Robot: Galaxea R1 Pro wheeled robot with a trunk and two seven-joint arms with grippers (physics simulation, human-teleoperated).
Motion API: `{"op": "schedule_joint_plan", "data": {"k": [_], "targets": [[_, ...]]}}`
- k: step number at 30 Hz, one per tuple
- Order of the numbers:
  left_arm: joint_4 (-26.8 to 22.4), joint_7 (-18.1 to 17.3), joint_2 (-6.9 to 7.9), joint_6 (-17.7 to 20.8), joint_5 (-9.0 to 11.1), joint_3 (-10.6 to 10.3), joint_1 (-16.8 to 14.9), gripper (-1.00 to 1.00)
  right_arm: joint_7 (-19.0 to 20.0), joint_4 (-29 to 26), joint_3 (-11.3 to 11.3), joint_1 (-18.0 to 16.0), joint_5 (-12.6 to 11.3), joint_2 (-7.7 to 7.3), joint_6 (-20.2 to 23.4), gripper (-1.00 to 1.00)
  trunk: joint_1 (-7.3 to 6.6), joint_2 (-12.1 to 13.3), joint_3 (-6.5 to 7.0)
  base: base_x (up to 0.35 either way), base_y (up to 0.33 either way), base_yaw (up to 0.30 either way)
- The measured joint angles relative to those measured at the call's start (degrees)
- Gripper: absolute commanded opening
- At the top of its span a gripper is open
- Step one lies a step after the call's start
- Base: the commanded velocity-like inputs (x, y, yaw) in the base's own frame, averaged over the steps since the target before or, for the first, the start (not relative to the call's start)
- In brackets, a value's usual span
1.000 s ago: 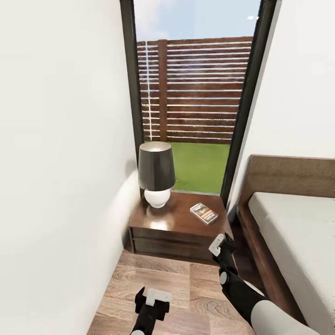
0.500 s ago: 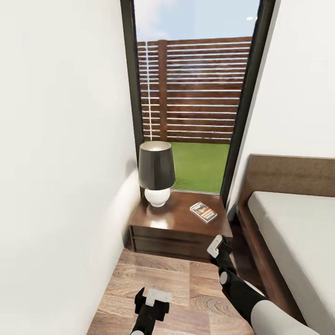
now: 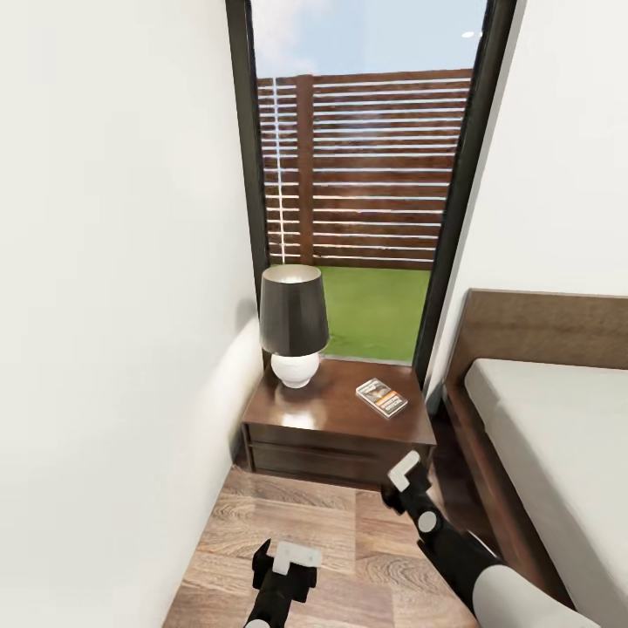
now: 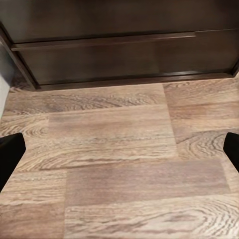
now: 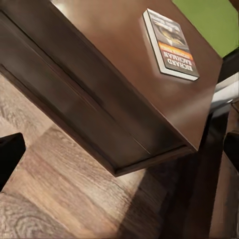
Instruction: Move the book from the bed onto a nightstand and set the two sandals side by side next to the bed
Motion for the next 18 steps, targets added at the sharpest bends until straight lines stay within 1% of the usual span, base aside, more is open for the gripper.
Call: {"op": "schedule_joint_plan", "data": {"k": [5,7,13,14,15,18], "targets": [[0.00,0.04,0.00,0.00,0.02,0.00,0.00,1.00,1.71,2.58,-0.04,0.00,-5.20,-0.02,-2.54,1.00,0.00,0.00,0.00,0.000,0.000,0.000],[0.00,0.03,0.00,0.05,0.08,0.05,0.00,1.00,2.25,4.60,-0.03,-0.01,-8.88,-0.01,-3.58,1.00,0.00,0.00,0.00,0.000,0.000,0.000],[0.00,0.09,0.05,0.02,0.08,0.06,0.00,1.00,2.56,6.06,-0.01,-0.03,-14.00,-0.04,-4.12,1.00,0.00,0.00,0.00,0.000,0.000,0.000],[0.00,0.10,0.06,0.01,0.07,0.07,0.00,1.00,2.62,6.21,-0.02,-0.03,-14.90,-0.06,-4.18,1.00,0.21,-0.39,-0.17,0.000,0.000,0.000],[0.00,0.14,0.07,0.01,0.09,0.08,0.00,1.00,2.86,6.76,-0.13,0.02,-16.87,-0.06,-4.24,1.00,0.43,-0.79,-0.35,0.000,0.000,0.000],[0.02,0.27,0.04,0.04,0.11,0.07,0.00,1.00,3.34,8.36,-0.26,0.05,-19.81,-0.08,-4.29,1.00,1.09,-1.99,-0.89,0.000,0.000,0.000]]}}
